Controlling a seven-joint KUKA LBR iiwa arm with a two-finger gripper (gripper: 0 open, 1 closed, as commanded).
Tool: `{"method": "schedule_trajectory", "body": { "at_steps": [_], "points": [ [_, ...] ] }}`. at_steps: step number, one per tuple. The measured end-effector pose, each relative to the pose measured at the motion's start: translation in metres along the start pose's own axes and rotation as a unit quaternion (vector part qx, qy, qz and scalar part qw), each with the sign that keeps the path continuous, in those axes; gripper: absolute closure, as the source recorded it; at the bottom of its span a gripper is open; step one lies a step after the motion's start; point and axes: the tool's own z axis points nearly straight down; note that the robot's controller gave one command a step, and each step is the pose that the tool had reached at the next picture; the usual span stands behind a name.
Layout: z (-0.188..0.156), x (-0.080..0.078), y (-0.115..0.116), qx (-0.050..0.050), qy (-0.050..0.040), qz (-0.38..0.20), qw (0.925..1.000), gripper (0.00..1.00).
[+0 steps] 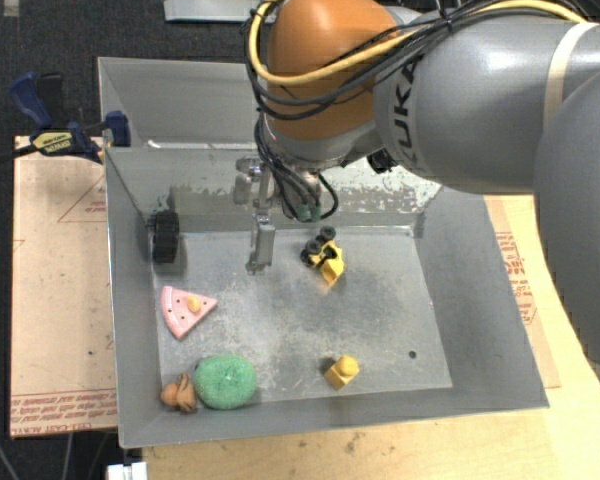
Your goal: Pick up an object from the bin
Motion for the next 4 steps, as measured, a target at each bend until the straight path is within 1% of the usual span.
{"method": "schedule_trajectory", "body": {
  "at_steps": [1, 2, 3, 4],
  "points": [
    [-0.005, -0.001, -0.001, -0.001, -0.0040, 0.001, 1.0000, 0.00],
    [0.031, 0.019, 0.029, -0.001, -0.0072, 0.005, 1.0000, 0.00],
    [0.059, 0.086, 0.034, -0.001, -0.0029, 0.040, 0.9992, 0.00],
    [0.084, 0.095, 0.039, -0.001, -0.0033, -0.022, 0.9997, 0.00]
  ]
}}
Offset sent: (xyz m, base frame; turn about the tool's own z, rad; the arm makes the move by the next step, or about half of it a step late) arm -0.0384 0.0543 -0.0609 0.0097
